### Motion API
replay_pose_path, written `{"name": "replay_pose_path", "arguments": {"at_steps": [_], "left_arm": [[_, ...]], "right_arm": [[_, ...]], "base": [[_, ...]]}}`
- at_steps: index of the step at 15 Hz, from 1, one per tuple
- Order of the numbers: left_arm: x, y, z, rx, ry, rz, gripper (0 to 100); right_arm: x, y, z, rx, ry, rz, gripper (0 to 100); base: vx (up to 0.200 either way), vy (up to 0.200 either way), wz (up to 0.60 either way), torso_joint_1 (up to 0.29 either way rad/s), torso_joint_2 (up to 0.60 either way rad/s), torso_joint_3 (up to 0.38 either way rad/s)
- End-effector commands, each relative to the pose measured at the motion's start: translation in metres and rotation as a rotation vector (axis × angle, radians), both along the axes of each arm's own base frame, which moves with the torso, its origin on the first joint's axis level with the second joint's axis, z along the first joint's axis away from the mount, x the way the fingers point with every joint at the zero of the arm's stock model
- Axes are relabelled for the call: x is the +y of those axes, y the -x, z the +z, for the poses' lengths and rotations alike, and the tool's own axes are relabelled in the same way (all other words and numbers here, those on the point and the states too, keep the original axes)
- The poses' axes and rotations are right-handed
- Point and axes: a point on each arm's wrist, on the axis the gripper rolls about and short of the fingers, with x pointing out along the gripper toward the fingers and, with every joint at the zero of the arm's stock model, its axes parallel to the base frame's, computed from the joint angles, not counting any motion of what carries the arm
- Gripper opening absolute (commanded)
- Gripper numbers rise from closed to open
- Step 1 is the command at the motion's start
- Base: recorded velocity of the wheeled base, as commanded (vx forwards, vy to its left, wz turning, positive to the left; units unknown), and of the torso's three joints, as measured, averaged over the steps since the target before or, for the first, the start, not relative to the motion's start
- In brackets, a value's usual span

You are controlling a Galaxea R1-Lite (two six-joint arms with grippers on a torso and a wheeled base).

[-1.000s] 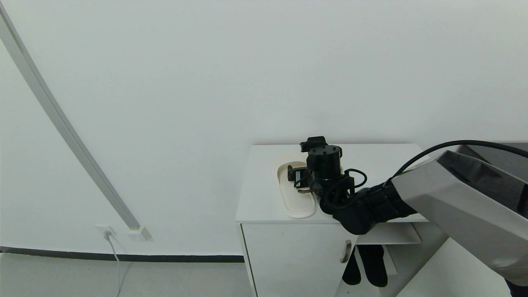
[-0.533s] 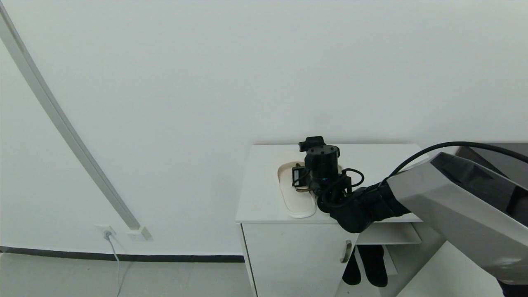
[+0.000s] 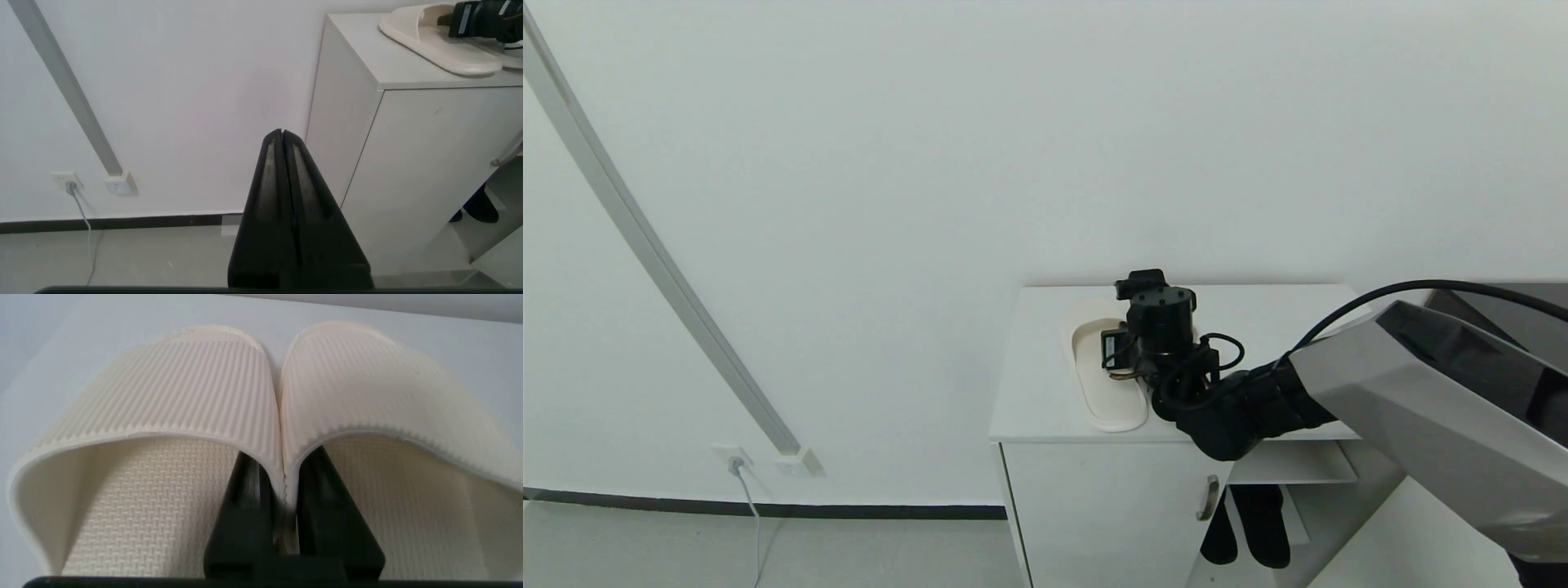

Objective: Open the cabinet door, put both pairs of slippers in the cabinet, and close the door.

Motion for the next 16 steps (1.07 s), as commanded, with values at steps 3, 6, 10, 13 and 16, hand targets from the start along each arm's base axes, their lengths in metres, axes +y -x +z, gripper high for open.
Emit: {"name": "replay_pose_path", "arguments": {"at_steps": [3, 6, 10, 13, 16], "left_arm": [[0.000, 0.000, 0.000, 0.002, 0.000, 0.000, 0], [0.000, 0.000, 0.000, 0.002, 0.000, 0.000, 0], [0.000, 0.000, 0.000, 0.002, 0.000, 0.000, 0], [0.000, 0.000, 0.000, 0.002, 0.000, 0.000, 0], [0.000, 0.000, 0.000, 0.001, 0.000, 0.000, 0]], "right_arm": [[-0.006, 0.009, 0.016, -0.014, -0.012, 0.003, 0], [-0.016, 0.026, 0.027, -0.008, -0.015, 0.025, 0], [-0.038, 0.071, 0.043, -0.008, -0.028, 0.096, 0], [-0.043, 0.114, 0.040, 0.013, -0.018, 0.180, 0], [-0.047, 0.137, 0.038, 0.016, -0.011, 0.217, 0]], "base": [[0.000, 0.000, 0.00, 0.000, 0.00, 0.000], [0.000, 0.000, 0.00, 0.000, 0.00, 0.000], [0.000, 0.000, 0.00, 0.000, 0.00, 0.000], [0.000, 0.000, 0.00, 0.000, 0.00, 0.000], [0.000, 0.000, 0.00, 0.000, 0.00, 0.000]]}}
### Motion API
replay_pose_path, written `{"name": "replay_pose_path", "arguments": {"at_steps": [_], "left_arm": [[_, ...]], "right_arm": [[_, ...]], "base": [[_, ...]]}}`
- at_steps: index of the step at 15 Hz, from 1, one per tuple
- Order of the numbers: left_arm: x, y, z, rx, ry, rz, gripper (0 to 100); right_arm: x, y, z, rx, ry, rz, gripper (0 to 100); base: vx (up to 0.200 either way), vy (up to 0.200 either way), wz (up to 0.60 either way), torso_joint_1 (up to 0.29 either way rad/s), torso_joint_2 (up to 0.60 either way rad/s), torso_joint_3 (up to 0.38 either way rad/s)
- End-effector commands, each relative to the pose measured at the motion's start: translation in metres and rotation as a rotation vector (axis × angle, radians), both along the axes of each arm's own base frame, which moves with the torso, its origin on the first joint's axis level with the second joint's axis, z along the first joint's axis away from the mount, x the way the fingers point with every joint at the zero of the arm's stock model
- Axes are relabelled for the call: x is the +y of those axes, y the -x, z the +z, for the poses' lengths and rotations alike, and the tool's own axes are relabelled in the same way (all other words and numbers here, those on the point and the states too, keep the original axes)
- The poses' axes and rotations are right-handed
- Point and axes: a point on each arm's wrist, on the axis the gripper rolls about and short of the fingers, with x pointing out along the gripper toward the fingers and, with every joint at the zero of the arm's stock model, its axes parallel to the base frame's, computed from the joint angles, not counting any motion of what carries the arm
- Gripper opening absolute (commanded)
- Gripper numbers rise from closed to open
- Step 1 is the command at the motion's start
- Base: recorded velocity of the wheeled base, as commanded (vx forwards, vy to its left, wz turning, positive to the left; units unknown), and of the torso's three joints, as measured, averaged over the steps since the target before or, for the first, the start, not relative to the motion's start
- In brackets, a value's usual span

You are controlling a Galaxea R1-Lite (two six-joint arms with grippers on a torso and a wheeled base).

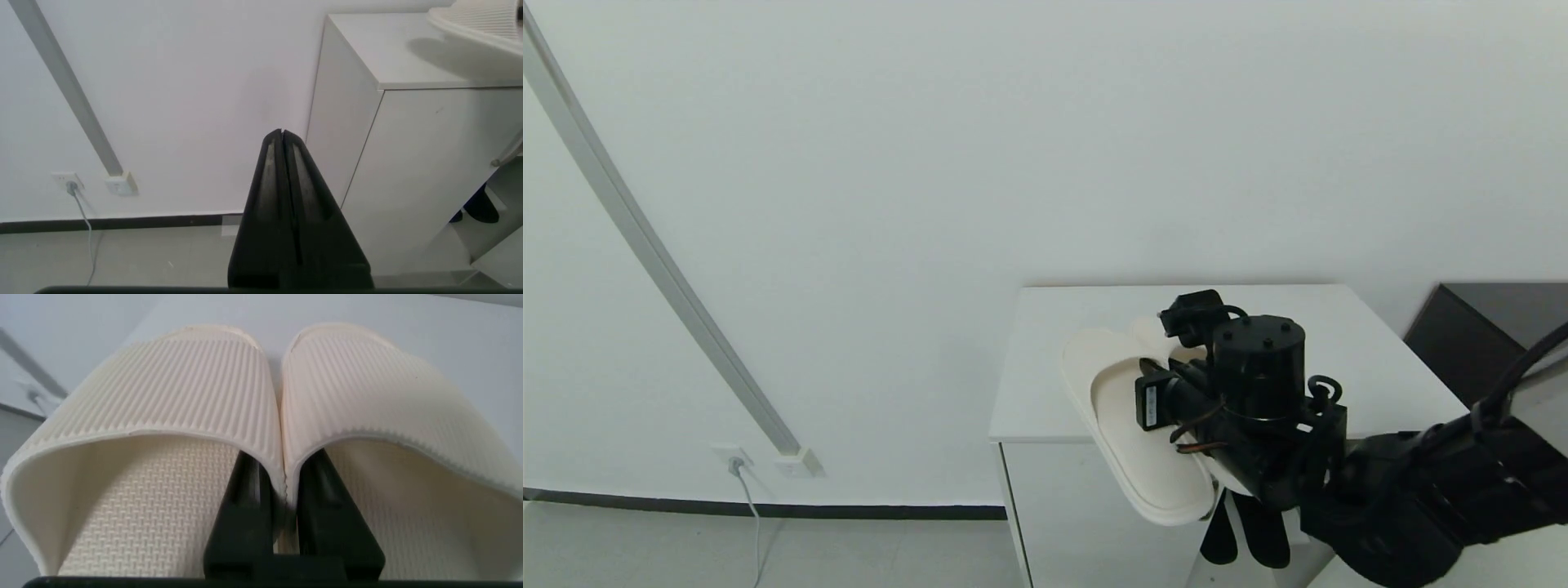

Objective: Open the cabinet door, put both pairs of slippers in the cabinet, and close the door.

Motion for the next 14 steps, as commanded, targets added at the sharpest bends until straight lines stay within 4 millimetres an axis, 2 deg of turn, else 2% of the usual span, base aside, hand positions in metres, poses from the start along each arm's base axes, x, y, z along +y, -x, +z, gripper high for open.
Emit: {"name": "replay_pose_path", "arguments": {"at_steps": [1, 13, 14], "left_arm": [[-0.0001, -0.0001, -0.0001, 0.002, 0.000, 0.001, 0], [0.0000, -0.0001, 0.0001, 0.001, 0.003, 0.001, 0], [0.0000, -0.0001, 0.0001, 0.001, 0.003, 0.001, 0]], "right_arm": [[-0.0041, 0.0150, 0.0111, -0.018, -0.015, 0.023, 0], [-0.0053, 0.0168, 0.0074, -0.010, -0.004, 0.025, 0], [-0.0059, 0.0174, 0.0069, -0.009, -0.003, 0.025, 0]], "base": [[0.000, 0.000, 0.00, 0.000, 0.00, 0.000], [0.000, 0.000, 0.00, 0.000, 0.00, 0.000], [-0.200, 0.000, 0.00, 0.002, 0.00, 0.002]]}}
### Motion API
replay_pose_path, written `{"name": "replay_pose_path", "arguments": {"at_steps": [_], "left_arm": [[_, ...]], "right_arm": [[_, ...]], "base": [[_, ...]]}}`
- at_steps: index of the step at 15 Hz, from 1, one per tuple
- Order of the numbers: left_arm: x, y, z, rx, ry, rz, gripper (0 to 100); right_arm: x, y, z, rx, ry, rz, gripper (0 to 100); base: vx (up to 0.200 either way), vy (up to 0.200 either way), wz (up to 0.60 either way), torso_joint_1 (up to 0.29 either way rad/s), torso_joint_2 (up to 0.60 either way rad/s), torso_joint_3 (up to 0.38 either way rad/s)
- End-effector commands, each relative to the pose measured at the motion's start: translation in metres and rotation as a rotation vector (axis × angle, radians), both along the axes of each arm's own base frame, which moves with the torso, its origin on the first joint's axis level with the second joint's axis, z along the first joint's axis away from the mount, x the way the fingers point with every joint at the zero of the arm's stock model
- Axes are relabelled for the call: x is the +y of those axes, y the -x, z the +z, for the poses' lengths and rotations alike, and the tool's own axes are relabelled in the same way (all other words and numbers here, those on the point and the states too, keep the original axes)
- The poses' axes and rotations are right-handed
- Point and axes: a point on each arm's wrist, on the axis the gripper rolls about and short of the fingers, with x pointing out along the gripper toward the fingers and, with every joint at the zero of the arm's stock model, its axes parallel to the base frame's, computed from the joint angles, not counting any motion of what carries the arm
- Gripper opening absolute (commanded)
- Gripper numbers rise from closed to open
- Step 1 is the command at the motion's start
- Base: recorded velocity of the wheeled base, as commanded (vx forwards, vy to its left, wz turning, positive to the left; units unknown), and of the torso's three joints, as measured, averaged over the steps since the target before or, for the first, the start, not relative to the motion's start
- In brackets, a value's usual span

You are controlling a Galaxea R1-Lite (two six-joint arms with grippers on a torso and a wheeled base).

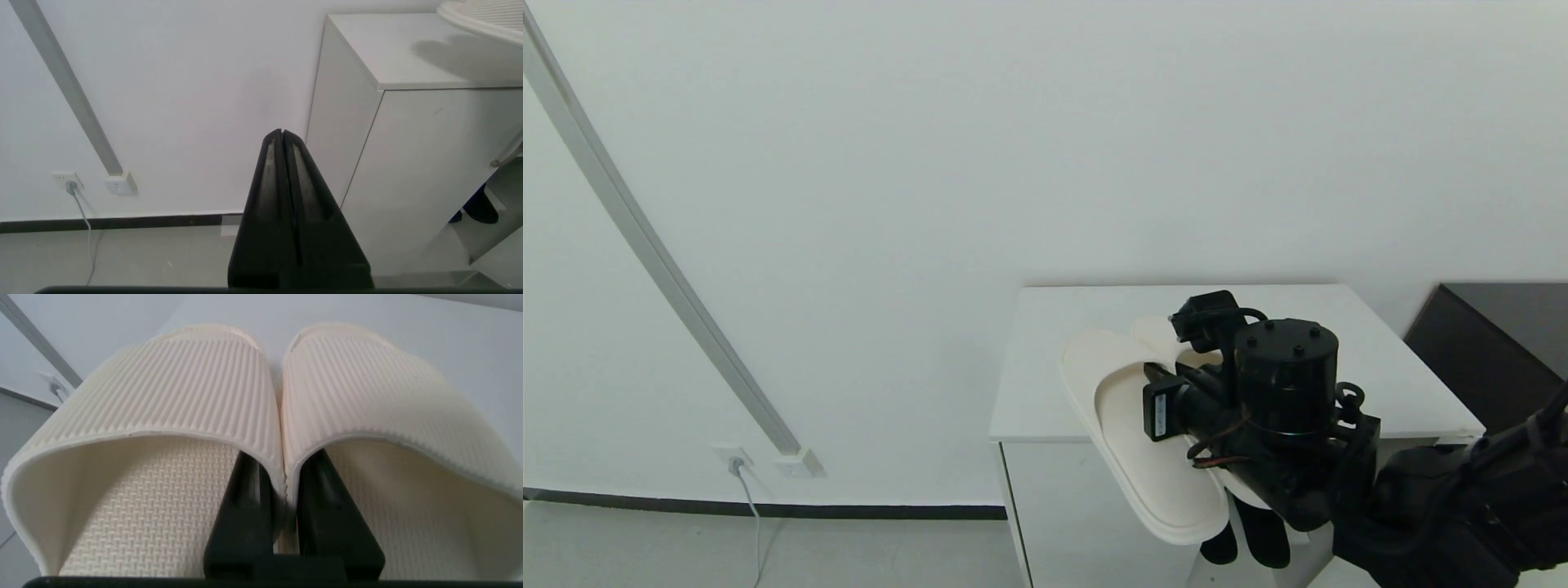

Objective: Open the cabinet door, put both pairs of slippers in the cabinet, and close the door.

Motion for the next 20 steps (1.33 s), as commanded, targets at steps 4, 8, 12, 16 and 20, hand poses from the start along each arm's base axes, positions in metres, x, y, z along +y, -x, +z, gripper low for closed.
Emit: {"name": "replay_pose_path", "arguments": {"at_steps": [4, 8, 12, 16, 20], "left_arm": [[0.000, 0.000, 0.000, 0.001, 0.000, 0.000, 0], [0.000, 0.000, 0.000, 0.001, 0.000, 0.000, 0], [0.000, 0.000, 0.000, 0.001, 0.000, 0.000, 0], [0.000, 0.000, 0.000, 0.001, 0.000, 0.000, 0], [0.000, 0.000, 0.000, 0.003, 0.000, 0.000, 0]], "right_arm": [[-0.006, 0.007, 0.002, 0.002, 0.004, 0.004, 0], [-0.023, 0.023, 0.006, 0.011, 0.002, 0.040, 0], [-0.053, 0.053, 0.010, 0.022, -0.004, 0.111, 0], [-0.052, 0.056, 0.006, 0.033, 0.007, 0.122, 0], [-0.052, 0.058, 0.002, 0.044, 0.019, 0.125, 0]], "base": [[-0.200, 0.000, 0.00, 0.008, 0.00, 0.001], [-0.200, 0.000, 0.00, 0.000, 0.00, 0.004], [-0.100, 0.000, 0.00, 0.002, 0.00, 0.002], [0.000, 0.000, 0.00, 0.000, 0.00, 0.000], [0.000, 0.000, 0.00, 0.000, 0.00, 0.000]]}}
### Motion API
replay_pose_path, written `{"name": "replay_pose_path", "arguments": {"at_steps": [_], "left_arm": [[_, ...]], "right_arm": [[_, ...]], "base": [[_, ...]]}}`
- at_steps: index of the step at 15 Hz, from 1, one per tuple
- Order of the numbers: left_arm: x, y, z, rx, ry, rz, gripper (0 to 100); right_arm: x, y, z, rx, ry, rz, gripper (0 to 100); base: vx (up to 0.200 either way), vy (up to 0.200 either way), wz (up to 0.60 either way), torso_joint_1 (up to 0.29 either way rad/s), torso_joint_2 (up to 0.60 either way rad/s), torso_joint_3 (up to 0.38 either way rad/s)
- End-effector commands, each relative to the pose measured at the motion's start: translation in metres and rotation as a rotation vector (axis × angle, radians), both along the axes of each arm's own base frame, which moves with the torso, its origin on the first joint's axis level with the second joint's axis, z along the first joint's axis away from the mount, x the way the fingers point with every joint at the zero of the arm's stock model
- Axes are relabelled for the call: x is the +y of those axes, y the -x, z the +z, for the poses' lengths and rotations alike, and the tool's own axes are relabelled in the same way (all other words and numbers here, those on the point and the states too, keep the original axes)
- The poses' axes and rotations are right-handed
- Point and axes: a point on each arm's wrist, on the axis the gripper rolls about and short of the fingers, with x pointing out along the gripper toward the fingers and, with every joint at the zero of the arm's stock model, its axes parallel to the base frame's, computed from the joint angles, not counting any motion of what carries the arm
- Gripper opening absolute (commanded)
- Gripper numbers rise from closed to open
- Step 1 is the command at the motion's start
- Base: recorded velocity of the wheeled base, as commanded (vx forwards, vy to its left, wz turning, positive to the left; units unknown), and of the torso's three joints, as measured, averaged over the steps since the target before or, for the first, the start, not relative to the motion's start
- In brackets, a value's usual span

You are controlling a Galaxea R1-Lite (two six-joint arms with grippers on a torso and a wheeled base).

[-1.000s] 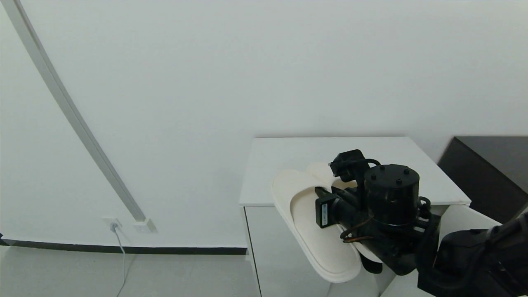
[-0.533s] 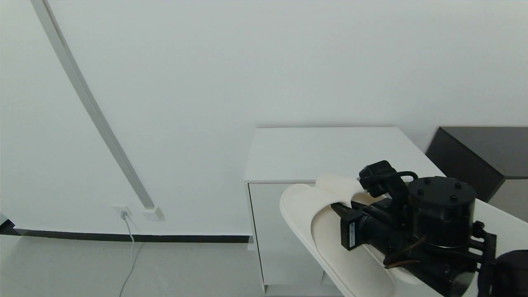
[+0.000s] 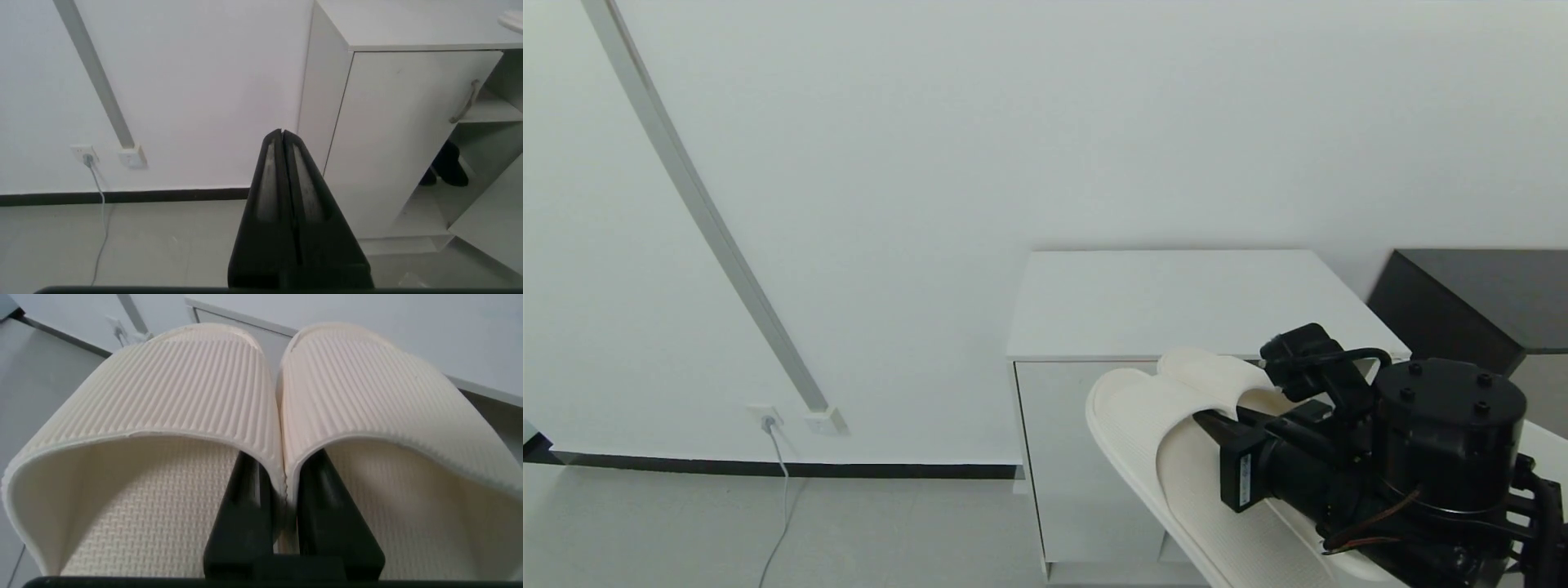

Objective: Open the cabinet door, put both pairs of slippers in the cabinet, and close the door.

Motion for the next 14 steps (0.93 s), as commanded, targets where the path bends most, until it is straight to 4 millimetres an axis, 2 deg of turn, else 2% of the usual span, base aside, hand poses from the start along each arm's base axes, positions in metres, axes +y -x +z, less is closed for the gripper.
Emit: {"name": "replay_pose_path", "arguments": {"at_steps": [1, 7, 14], "left_arm": [[0.0000, -0.0001, 0.0001, 0.000, 0.000, 0.002, 0], [0.0000, -0.0001, 0.0001, 0.000, 0.000, 0.000, 0], [0.0000, -0.0001, 0.0001, 0.000, -0.001, 0.000, 0]], "right_arm": [[0.0001, 0.0004, -0.0010, 0.002, 0.003, 0.001, 0], [0.0033, -0.0020, -0.0071, 0.018, 0.020, 0.003, 0], [0.0056, -0.0008, -0.0087, 0.021, 0.024, 0.011, 0]], "base": [[0.000, 0.000, 0.00, 0.000, 0.00, 0.000], [0.000, 0.000, 0.00, 0.000, 0.00, 0.000], [0.000, -0.200, 0.00, 0.002, 0.00, 0.002]]}}
